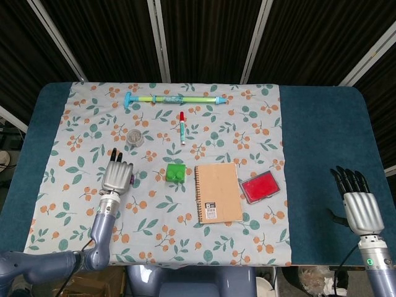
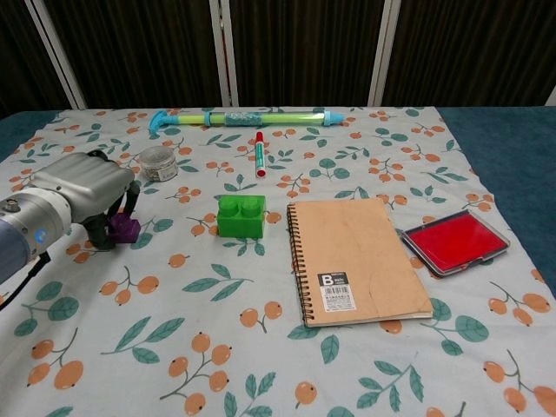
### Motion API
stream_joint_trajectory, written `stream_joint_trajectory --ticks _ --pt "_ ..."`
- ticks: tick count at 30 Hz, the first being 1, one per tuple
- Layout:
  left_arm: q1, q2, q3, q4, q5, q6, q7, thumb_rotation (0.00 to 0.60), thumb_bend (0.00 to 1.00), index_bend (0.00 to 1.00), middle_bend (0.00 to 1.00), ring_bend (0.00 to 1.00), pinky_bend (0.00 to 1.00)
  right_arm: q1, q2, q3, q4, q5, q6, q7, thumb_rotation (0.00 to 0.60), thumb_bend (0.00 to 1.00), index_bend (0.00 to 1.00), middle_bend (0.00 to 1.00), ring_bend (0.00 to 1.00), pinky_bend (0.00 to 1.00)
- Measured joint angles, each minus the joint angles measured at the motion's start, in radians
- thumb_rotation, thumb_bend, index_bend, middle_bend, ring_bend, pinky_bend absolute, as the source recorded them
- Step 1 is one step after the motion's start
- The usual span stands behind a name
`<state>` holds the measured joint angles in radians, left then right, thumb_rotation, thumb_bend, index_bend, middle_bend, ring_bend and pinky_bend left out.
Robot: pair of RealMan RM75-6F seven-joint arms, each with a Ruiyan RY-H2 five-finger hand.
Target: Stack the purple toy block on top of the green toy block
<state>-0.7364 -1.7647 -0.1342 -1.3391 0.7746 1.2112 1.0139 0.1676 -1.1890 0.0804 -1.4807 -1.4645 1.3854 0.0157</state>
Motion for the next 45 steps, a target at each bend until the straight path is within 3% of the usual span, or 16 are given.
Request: stream_joint_trajectory --ticks 32,45 --pt "0.011 -0.015 0.001 0.029 0.010 0.018 0.036 0.600 0.28 0.48 0.49 0.14 0.00 0.012 -0.013 0.000 0.008 0.000 -0.018 -0.013 0.600 0.22 0.02 0.06 0.06 0.00" --pt "0.014 -0.033 0.007 0.068 0.014 0.019 0.059 0.600 0.29 0.46 0.44 0.14 0.00 0.015 -0.016 0.001 0.009 0.008 -0.025 -0.018 0.600 0.22 0.02 0.06 0.06 0.00"
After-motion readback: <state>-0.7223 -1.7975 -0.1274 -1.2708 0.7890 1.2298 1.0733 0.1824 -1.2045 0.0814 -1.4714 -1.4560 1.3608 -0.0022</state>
